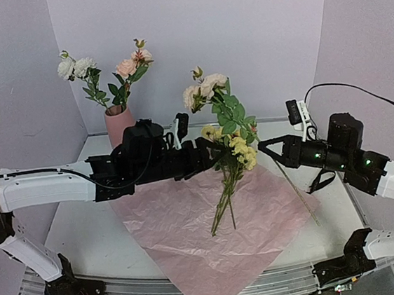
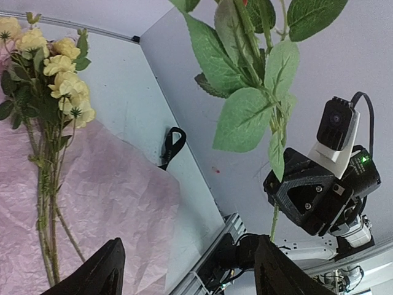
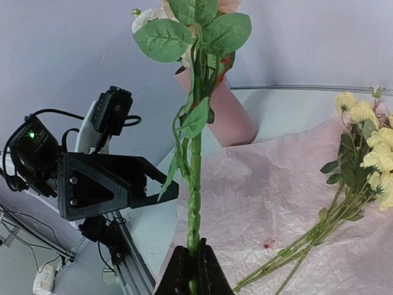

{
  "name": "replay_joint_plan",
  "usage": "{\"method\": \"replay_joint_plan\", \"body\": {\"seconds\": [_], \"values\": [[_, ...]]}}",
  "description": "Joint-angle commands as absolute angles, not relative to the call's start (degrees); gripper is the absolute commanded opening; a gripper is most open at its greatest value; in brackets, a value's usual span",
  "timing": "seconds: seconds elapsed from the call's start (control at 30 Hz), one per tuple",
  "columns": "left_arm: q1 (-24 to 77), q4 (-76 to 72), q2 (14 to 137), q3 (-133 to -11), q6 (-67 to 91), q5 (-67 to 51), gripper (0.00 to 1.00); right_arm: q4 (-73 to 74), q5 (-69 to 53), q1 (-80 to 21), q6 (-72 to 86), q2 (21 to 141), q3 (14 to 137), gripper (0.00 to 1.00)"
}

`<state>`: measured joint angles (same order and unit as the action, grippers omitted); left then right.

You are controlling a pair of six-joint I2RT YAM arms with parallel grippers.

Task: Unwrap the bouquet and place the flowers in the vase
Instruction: Insert the fake flower into the vase.

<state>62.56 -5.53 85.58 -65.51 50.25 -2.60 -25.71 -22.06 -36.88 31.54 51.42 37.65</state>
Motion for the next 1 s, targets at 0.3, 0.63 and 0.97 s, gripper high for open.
{"method": "replay_joint_plan", "body": {"seconds": [0.3,0.63,0.97], "values": [[67.0,-19.5,95.0,-78.5,51.3,-1.4,0.61,-32.1,-25.9,-36.8,33.8,47.0,36.9,0.00],[67.2,-23.8,98.4,-81.5,50.9,-1.1,0.45,-32.1,-26.4,-36.9,34.4,44.5,36.0,0.00],[67.2,-25.4,102.4,-85.3,52.1,-2.3,0.41,-32.0,-27.2,-36.8,34.6,43.3,34.8,0.00]]}}
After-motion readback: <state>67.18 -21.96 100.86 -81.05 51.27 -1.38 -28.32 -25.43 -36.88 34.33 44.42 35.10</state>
